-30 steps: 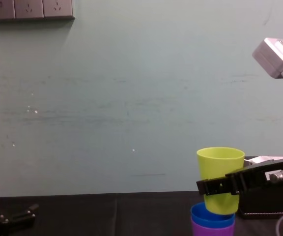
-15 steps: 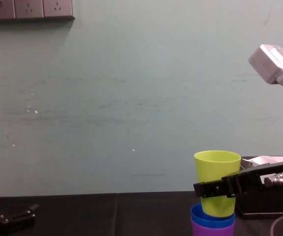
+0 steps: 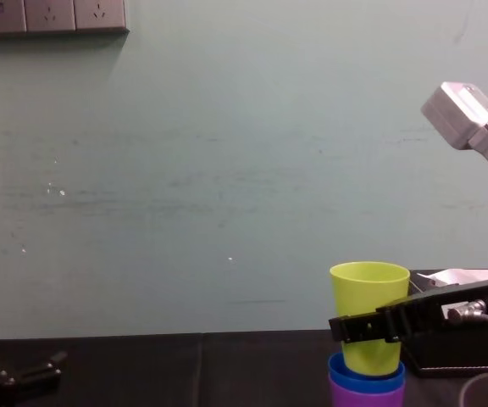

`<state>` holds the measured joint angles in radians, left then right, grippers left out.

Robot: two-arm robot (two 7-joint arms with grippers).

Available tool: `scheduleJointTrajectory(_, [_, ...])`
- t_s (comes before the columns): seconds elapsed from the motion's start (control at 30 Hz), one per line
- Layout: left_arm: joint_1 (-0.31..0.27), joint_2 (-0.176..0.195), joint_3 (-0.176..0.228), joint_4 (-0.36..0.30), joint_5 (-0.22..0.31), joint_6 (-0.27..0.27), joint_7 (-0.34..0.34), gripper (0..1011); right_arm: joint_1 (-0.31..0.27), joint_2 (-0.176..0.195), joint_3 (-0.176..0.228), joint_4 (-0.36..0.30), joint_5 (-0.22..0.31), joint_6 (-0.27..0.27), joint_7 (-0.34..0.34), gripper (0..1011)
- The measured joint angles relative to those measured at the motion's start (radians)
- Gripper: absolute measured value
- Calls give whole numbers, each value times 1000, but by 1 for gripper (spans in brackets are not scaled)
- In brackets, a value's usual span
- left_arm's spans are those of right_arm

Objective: Stack the three plastic cups sequentially using one hand.

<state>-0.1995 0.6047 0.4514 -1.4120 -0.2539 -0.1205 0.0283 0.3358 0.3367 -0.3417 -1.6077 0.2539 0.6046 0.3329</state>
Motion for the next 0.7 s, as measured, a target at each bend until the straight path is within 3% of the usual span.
scheduleJointTrajectory(0.7, [0,0,0,0,0,0,0,1000,7,-6,-15,26,4,-19,-7,710])
